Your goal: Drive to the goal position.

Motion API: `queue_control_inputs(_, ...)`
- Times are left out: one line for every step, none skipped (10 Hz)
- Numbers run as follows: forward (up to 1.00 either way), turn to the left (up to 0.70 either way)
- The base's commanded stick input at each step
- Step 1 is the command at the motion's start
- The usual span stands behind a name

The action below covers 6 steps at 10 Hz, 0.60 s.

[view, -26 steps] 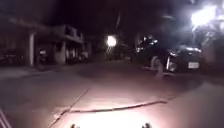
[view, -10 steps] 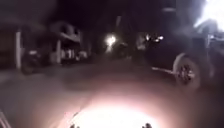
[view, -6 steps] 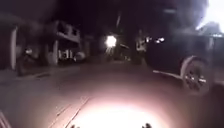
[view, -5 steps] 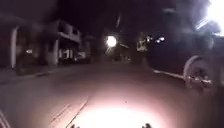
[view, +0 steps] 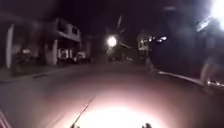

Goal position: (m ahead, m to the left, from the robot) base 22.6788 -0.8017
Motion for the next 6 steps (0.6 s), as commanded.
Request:
queue_control_inputs(0.85,0.00)
queue_control_inputs(0.85,0.00)
queue_control_inputs(0.85,0.00)
queue_control_inputs(0.85,0.00)
queue_control_inputs(0.85,0.00)
queue_control_inputs(0.85,0.00)
